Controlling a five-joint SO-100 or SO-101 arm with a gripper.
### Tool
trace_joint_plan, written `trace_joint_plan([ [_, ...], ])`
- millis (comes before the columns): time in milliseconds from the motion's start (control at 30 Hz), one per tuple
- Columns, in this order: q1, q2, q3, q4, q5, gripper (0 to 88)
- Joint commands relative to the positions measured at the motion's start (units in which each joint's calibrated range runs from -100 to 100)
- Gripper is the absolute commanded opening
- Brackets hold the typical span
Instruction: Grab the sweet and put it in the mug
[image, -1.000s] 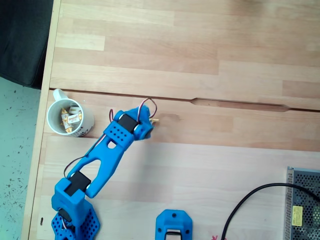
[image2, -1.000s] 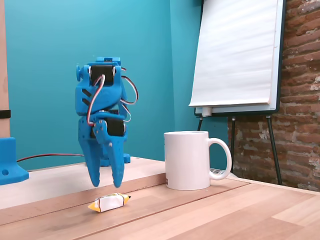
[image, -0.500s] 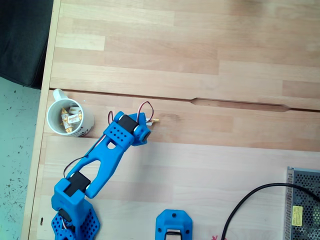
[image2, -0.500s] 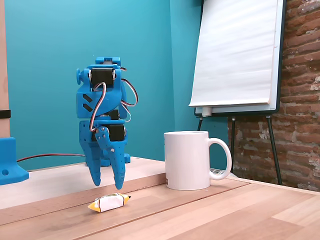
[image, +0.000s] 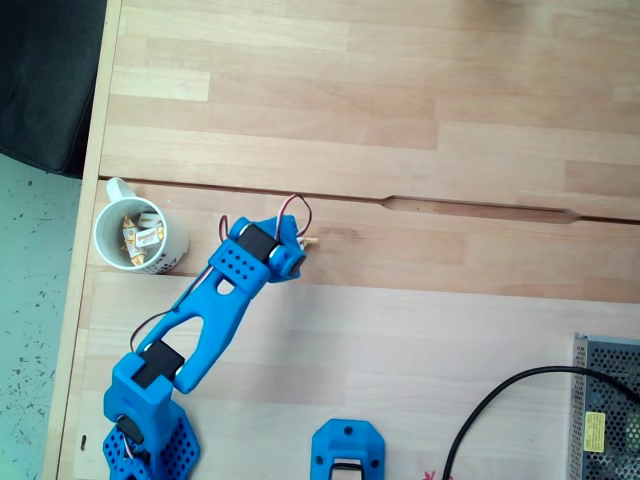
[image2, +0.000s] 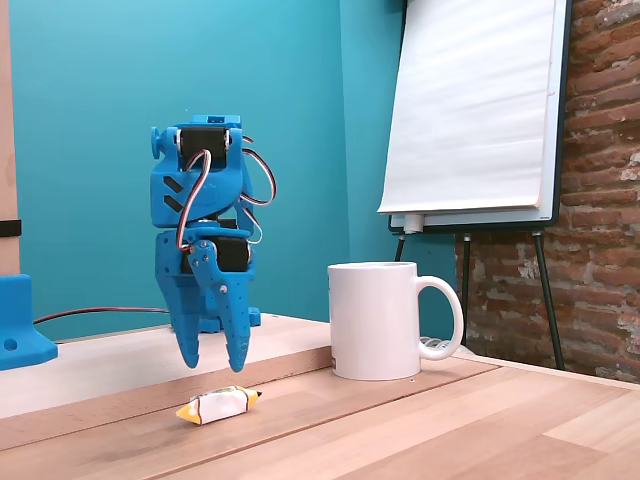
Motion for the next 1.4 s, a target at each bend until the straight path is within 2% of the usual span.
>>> trace_joint_plan([
  [0,0.63,-0.74,-3.09,0.4,0.39,24.0],
  [1367,2.59,5.11,-10.41,1.36,0.59,24.0],
])
